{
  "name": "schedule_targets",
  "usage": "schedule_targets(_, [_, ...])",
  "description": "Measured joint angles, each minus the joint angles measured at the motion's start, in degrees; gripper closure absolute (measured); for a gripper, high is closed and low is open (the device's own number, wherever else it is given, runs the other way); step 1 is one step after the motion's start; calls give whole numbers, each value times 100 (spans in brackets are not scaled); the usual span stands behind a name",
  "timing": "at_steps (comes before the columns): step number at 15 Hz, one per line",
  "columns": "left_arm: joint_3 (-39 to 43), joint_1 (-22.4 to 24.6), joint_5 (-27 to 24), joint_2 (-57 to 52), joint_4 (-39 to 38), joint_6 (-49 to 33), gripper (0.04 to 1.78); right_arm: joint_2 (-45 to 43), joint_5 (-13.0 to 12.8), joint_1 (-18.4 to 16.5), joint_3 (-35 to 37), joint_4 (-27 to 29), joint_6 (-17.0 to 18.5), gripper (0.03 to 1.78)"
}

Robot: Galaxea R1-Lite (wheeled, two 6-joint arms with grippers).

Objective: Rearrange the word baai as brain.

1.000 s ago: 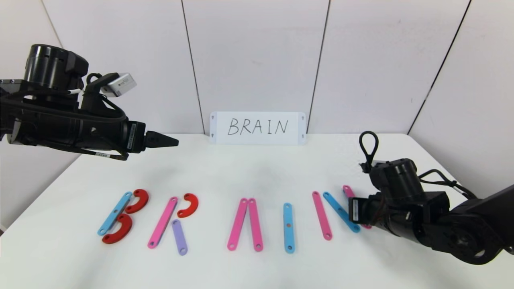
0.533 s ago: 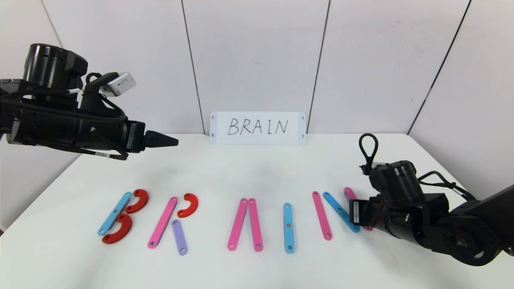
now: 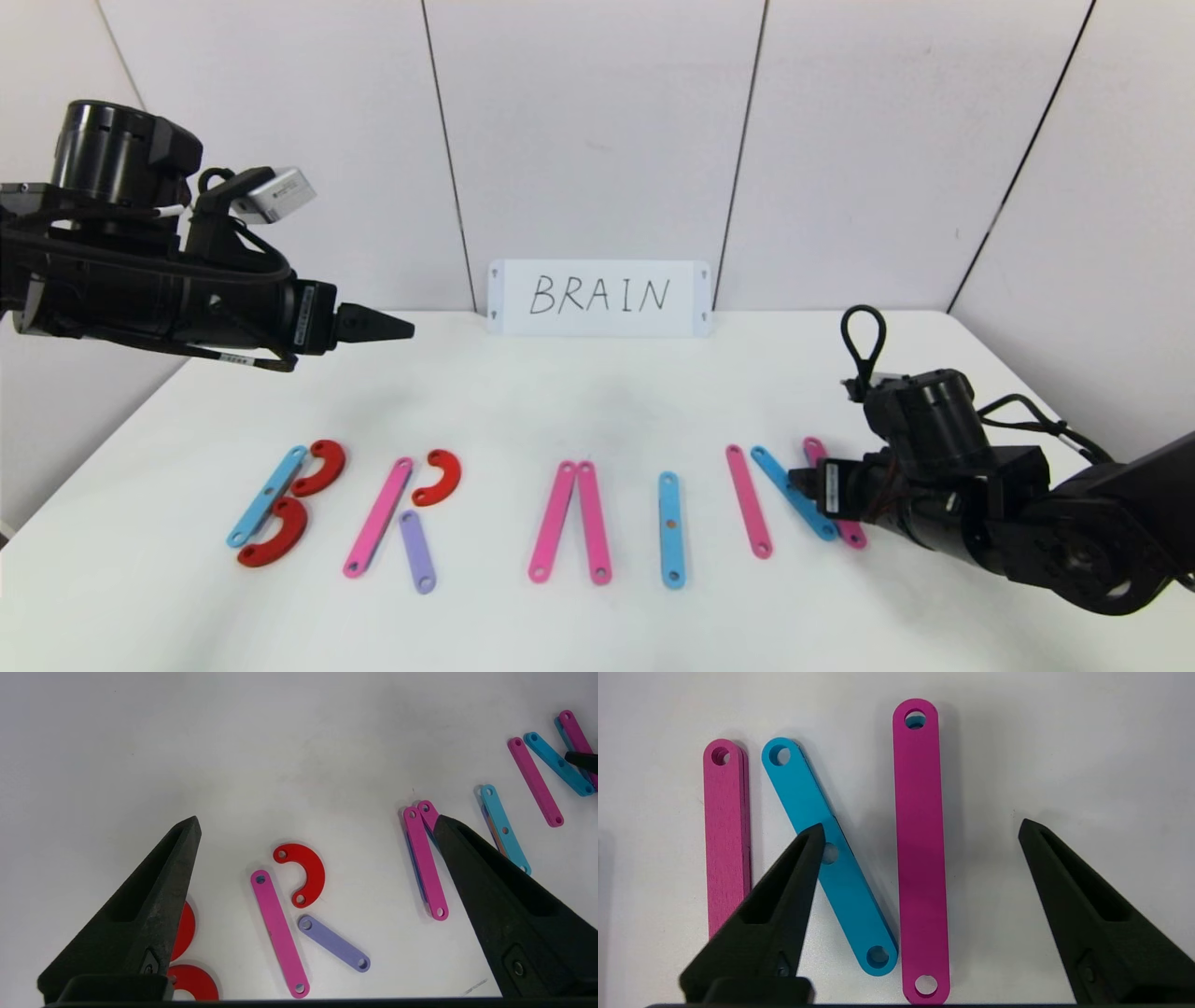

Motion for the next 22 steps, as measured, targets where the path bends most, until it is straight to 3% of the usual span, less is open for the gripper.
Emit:
schedule_targets(3, [2, -1, 0, 0, 0, 0, 8, -111, 2, -38, -108, 20, -35, 11])
schedule_targets(5, [7, -1, 0, -2, 0, 0, 8, -216, 72, -105, -282, 94, -121, 7])
schedule_targets(7, [7, 0, 2, -4, 0, 0, 8, -347, 155, -155, -528, 322, -422, 7])
schedule_targets(9, [5, 0, 2, -17, 0, 0, 8, -560, 461, -184, -885, 837, -689, 7])
schedule_targets(12, [41, -1, -4, -113, 9, 0, 8, -1081, 1119, -256, -1459, 1959, -992, 7])
schedule_targets(14, [105, -12, 7, -216, 4, 0, 8, -1575, 1337, -284, -1630, 2536, -1069, 7])
schedule_targets(17, [346, -15, 33, -584, 37, -9, 8, -2517, 1408, -297, -1564, 2884, -1096, 7])
schedule_targets(22, [1213, 33, 57, -1792, 384, -17, 8, -4309, 1419, -278, -867, 3129, -1143, 7])
